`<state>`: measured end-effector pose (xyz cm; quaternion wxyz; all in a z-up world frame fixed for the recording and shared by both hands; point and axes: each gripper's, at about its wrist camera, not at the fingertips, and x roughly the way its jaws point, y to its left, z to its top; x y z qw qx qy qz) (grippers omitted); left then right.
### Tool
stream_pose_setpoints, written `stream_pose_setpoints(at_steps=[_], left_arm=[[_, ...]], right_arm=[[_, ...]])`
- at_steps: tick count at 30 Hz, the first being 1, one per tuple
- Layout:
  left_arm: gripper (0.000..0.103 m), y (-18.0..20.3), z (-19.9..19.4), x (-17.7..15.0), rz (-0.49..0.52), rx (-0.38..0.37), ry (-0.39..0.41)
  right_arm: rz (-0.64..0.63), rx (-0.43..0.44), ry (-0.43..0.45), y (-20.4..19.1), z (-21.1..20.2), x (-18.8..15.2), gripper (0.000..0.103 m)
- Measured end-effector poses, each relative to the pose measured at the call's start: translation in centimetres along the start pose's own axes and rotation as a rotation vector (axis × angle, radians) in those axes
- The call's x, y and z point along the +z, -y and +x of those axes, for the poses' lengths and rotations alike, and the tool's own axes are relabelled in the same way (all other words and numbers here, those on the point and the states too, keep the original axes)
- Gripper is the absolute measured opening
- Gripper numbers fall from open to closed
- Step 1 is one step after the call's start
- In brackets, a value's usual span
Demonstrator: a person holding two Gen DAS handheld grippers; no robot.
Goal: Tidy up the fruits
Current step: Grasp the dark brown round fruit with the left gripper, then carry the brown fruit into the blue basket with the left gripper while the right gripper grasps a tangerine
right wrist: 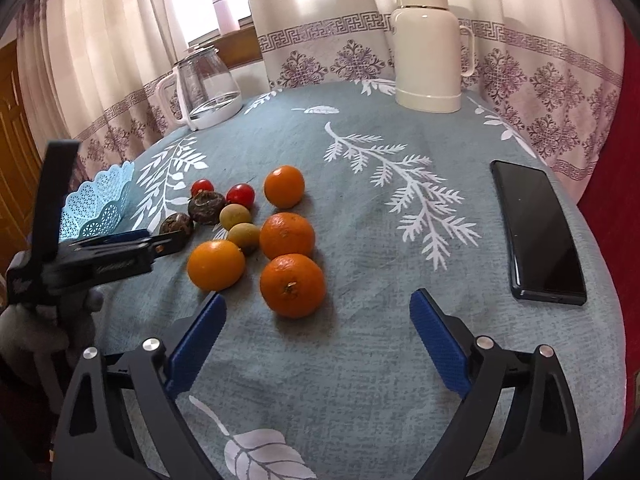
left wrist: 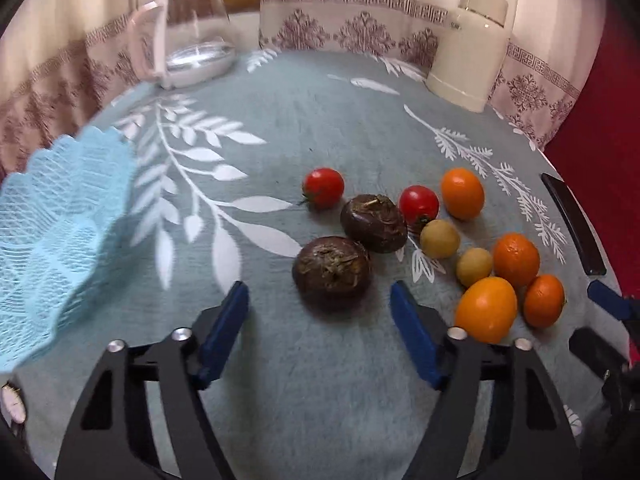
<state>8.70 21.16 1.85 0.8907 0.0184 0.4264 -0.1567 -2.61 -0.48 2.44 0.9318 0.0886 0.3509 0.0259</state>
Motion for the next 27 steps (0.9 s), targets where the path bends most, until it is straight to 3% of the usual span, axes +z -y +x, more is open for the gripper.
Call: stream_pose_setpoints(at_steps=[1,5,11,22,27], left_arm=[[0.067,0.0,0.2,0.2,-0.002,0.001,0.002],[0.044,0.1,0.2,0.4,0.004,-0.038,0.009],[0.044,0.1,-0.6,0.1,-0.010,-0.025,0.043],[0.044,-0.9,-3.5,-0.4,-0.028,0.034,0.112],[0.044,-1.5,-4.5,-0.3,-0.043,0.057,0.138]], right_arm=[[0.000,0.006,-0.005,0.0,0.1,0.0,0.089],[0.006,0.020,-0.031,0.0,0.6,0.1,0.080],[0.005,0.023,-0.066,-0.5,1.8,0.5,0.066],[0.012,-0.016,-0.113,-1.1,3.6,1.0,0.057],[-0.003,-0.003,-0.116,-1.7,3.9,1.1,0.044]])
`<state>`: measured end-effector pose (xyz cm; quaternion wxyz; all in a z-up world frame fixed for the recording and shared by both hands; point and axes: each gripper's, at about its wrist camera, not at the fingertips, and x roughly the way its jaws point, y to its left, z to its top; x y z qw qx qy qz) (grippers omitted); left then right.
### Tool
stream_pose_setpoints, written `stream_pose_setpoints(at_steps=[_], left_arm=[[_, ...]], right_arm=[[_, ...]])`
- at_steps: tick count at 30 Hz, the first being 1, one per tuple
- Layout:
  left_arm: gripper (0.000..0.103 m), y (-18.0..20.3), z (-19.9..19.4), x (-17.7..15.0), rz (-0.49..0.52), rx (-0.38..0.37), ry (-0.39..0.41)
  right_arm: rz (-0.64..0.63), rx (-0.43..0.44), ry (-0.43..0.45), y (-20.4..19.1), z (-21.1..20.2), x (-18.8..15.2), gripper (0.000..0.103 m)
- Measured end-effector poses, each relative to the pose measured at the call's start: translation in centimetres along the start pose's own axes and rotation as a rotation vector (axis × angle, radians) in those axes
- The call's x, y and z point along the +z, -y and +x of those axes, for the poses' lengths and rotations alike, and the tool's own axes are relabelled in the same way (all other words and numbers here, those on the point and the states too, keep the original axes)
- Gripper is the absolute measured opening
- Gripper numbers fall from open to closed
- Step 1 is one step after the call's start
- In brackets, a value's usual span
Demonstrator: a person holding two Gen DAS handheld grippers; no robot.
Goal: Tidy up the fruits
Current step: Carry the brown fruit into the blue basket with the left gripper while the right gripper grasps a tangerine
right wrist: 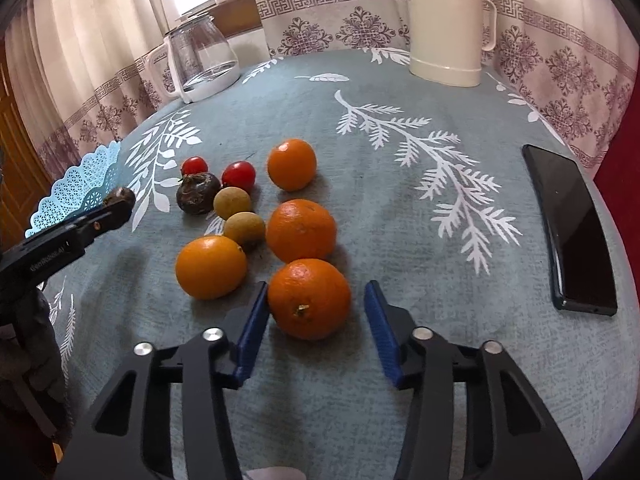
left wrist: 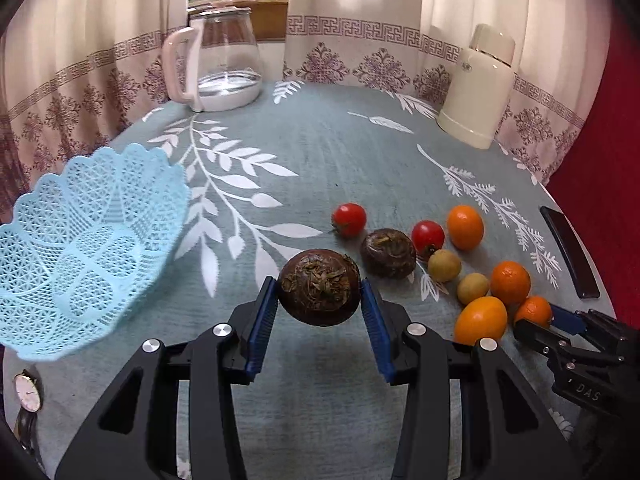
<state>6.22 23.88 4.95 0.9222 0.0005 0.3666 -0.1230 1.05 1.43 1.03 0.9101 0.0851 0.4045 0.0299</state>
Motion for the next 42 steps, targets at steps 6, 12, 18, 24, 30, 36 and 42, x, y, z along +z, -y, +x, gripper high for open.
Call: stream_pose_setpoints(at_steps=[6,12,18,24,30,36,42], left_arm=[[0.044,-0.8,-0.9,0.2,-0.010,0.020,0.024],[0.044,-2.3,-1.8,0.4,-0.035,0.036,0.048],[0.044,-4.2,-2.9,0.8,-0.068,0.060,0.080],[0.044,-7.1,-3.8,1.2,-0.105,0.106,0.101],[0.044,-10.6,-4.3,1.4,-0.154,0.168,0.111],[0.044,-13.5,-4.5,1.4,-0.194,0.225,0.107],[0.064,-16.1,-6.0,1.8,-0.268,0.263,0.146]], right_arm=[[-0.017,-0.013,0.002,-0.5,-0.1,0.0,0.040],[0.012,-0.017,0.021,-0.4,-0.9,-0.1,0.040],[0.039,-0.017,0.065,-0.5,-2.5,0.2,0.040],[0.020,-0.001,0.086,-1.9,-3.2,0.8,0.040],[-0.005,0.020,0.088,-3.9,-3.1,1.0,0.040],[-0.035,0.042,0.089,-6.1,-2.9,1.4,0.040],[-0.073,0.073,0.085,-8.9,-2.2,2.0,0.040]])
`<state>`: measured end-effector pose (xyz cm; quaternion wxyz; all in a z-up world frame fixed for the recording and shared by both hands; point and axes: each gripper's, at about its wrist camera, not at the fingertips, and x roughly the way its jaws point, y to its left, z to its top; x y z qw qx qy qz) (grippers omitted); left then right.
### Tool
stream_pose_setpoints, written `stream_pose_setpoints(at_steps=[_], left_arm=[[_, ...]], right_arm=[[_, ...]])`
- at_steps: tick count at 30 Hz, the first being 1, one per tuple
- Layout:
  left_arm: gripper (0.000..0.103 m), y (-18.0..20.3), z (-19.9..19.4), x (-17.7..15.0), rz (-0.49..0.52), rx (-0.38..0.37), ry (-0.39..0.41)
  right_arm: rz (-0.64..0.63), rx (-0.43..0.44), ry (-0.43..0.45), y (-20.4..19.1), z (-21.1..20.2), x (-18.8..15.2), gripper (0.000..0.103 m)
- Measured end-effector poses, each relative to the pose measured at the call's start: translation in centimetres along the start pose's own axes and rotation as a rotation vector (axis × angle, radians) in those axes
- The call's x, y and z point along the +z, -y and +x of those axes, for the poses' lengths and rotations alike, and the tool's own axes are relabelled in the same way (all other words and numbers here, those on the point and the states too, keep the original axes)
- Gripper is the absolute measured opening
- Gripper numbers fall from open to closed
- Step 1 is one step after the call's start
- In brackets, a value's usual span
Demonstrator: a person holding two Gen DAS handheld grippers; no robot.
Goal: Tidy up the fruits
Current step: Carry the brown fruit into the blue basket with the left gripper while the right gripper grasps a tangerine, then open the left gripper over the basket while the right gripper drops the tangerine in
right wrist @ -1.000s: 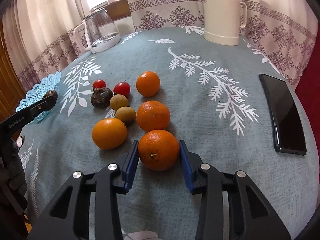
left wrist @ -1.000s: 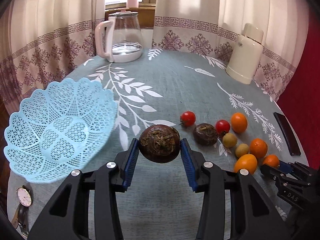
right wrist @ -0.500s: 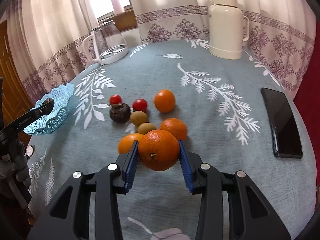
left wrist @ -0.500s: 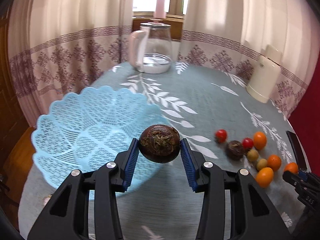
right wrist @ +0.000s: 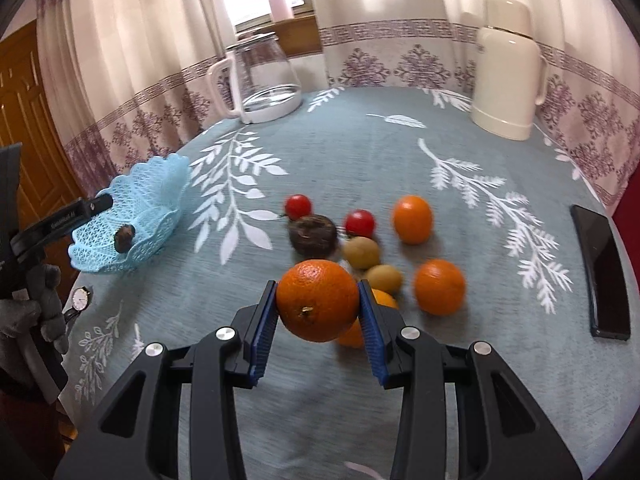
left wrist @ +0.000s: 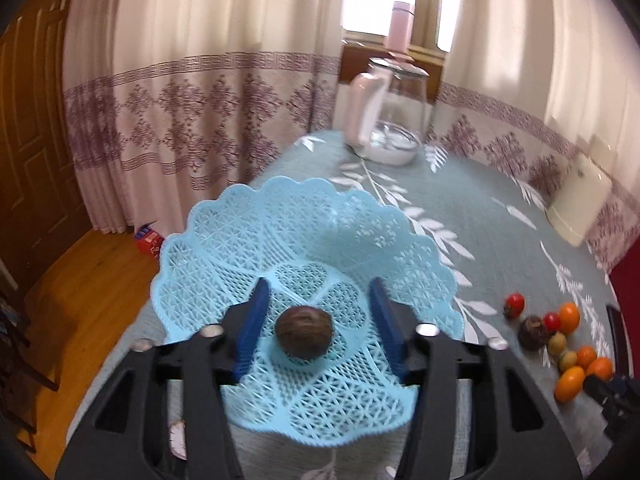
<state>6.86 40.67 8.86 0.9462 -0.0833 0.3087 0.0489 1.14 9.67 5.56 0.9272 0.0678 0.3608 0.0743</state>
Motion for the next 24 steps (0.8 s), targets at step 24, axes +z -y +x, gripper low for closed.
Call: stream_pose_setpoints(at_steps=[24], left_arm=[[0.080,-4.4,-3.5,2.5,-0.119,0.045,0.106]], right_arm=[[-0.143,0.219,-0.003,-14.4,6.4,5.5,0.040]])
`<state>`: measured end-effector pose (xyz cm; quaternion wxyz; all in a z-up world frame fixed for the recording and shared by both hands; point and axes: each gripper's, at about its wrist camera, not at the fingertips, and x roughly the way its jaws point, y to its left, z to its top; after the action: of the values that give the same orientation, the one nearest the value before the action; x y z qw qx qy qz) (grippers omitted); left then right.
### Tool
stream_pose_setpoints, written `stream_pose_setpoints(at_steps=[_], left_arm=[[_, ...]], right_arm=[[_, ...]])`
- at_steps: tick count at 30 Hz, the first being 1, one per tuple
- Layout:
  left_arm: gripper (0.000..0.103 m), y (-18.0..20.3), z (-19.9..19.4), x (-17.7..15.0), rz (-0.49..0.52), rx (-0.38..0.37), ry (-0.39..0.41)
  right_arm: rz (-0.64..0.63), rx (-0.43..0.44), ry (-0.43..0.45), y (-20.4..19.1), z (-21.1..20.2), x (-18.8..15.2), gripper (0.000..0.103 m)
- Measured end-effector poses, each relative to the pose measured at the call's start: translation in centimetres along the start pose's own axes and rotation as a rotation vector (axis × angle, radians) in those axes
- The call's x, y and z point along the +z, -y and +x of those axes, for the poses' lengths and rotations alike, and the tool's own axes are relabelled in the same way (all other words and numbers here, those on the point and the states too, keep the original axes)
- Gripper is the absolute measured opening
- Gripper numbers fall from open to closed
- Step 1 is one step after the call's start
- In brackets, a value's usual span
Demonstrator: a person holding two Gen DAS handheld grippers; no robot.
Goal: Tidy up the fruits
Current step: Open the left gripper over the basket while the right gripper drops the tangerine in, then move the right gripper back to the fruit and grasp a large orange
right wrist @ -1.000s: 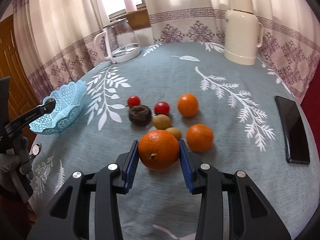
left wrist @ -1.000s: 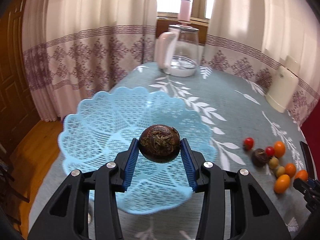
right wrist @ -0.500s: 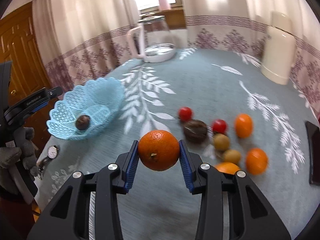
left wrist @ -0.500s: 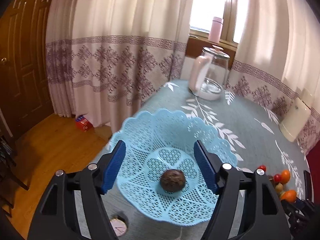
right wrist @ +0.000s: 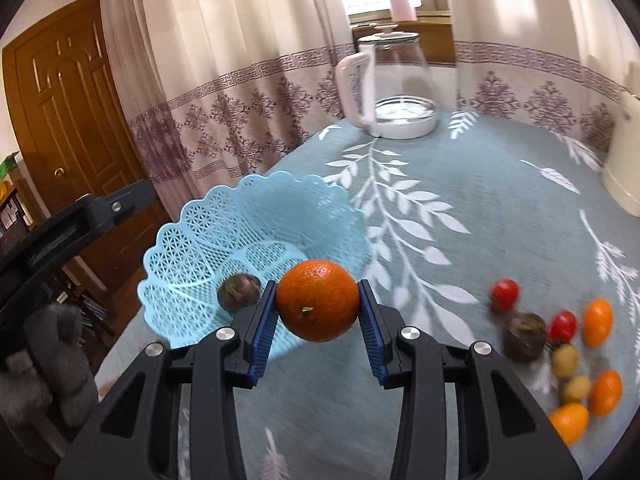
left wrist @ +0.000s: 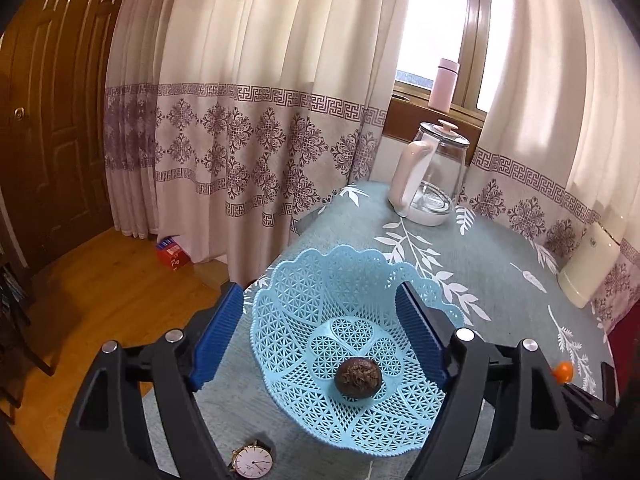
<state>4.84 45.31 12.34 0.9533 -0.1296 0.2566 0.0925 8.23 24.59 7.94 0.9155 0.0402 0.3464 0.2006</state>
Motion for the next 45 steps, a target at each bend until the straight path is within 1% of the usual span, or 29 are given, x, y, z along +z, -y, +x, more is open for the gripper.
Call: stream_pose_setpoints(at_steps=[4,6,7,8,10,13,16,22,24,26,33,37,41,45], left_arm=[[0.085,-0.5,0.1,0.1,-0.016,0.001,0.000],[0.085,-0.6,0.3,0.1,-0.020,-0.001,-0.003],[0.085,-0.6,0.4,0.1,-0.022,-0.003,-0.005],[0.086,-0.6,0.5,0.1,-0.023,-0.003,-0.008],[0.088,-0.6,0.7,0.1,-0.022,-0.006,-0.014],[0.088,-0.3,0.9,0.0,-0.013,-0.009,-0.018],[0.089,0.0,0.9,-0.2,-0.005,-0.011,-0.021],[0.098,0.4,0.8,-0.4,-0.004,-0.016,-0.010],[0.100,0.6,0.9,-0.6,-0.005,-0.020,-0.017],[0.100,0.8,0.9,-0.7,-0.004,-0.027,-0.024],[0.100,1.8,0.5,-1.1,0.026,-0.047,-0.022],[0.100,2.3,0.3,-1.3,0.040,-0.058,-0.023],[0.100,2.6,0.3,-1.4,0.050,-0.069,-0.026],[0.100,3.1,0.2,-1.5,0.062,-0.075,-0.027]], right_arm=[[0.010,-0.005,-0.022,-0.6,2.0,0.4,0.040],[0.028,-0.007,-0.022,-0.5,2.5,0.5,0.041],[0.031,-0.006,-0.019,-0.4,2.6,0.5,0.043],[0.034,-0.007,-0.015,-0.4,2.6,0.5,0.047],[0.043,-0.009,-0.004,-0.1,2.4,0.5,0.051],[0.055,-0.013,0.005,0.2,2.0,0.4,0.052],[0.075,-0.011,0.012,0.7,1.6,0.1,0.058],[0.106,-0.019,0.028,1.5,0.4,-1.0,0.064],[0.113,-0.032,0.035,1.9,-0.3,-1.5,0.064],[0.125,-0.044,0.039,2.3,-0.7,-1.9,0.068],[0.178,-0.080,0.047,4.4,-2.2,-2.9,0.069],[0.209,-0.100,0.053,5.9,-3.1,-3.4,0.074],[0.234,-0.140,0.061,7.5,-4.3,-4.0,0.074],[0.283,-0.198,0.076,10.1,-5.8,-4.8,0.074]])
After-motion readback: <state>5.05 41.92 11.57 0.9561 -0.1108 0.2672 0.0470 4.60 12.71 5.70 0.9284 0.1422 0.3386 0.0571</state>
